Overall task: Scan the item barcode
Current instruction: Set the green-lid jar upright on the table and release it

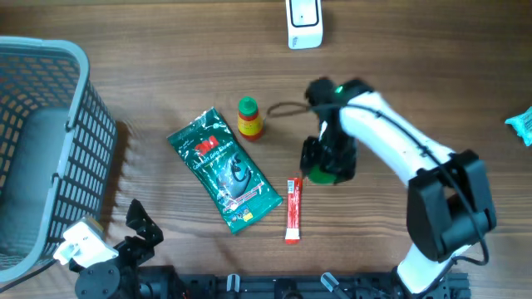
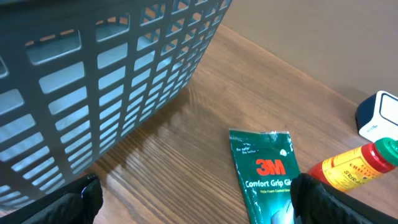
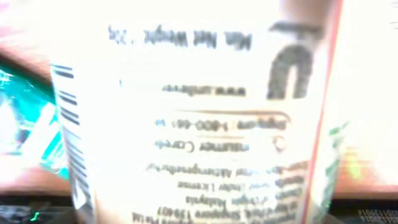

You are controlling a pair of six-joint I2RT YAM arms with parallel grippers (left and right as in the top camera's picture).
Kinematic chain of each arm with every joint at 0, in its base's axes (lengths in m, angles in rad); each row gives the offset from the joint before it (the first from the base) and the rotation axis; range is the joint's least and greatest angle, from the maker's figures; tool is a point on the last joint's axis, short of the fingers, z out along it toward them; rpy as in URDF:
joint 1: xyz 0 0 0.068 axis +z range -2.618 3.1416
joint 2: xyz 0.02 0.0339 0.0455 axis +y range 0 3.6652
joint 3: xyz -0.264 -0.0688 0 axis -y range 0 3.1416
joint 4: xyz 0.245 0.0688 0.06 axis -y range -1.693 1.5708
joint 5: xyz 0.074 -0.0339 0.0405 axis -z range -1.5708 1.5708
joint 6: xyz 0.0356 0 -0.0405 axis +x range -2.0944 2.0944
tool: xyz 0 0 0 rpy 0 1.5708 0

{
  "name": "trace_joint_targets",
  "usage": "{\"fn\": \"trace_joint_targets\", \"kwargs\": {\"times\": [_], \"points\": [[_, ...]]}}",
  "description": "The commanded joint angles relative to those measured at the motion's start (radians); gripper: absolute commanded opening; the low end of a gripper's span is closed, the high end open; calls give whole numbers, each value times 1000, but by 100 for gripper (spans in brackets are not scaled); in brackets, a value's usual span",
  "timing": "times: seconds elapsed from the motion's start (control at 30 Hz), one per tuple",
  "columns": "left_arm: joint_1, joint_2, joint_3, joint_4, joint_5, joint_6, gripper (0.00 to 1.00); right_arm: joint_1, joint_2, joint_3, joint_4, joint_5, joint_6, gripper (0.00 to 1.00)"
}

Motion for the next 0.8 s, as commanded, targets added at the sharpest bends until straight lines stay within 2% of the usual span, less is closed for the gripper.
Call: {"fn": "trace_joint_targets", "kwargs": {"times": [0.0, 0.07, 0.17, 0.27, 0.77], "points": [[-6, -8, -2, 4, 5, -9, 100, -50, 3, 90, -125, -142, -103, 52], [-6, -8, -2, 4, 5, -9, 100, -75, 3, 88, -187, -262, -181, 53], [-6, -8, -2, 4, 5, -9, 100, -97, 3, 88, -280, -291, -214, 55], [-6, -8, -2, 4, 5, -9, 100, -103, 14, 84, -281, -359, -243, 62], [-6, -8, -2, 4, 5, -9, 100, -117, 291, 76, -282, -415, -333, 62]]}}
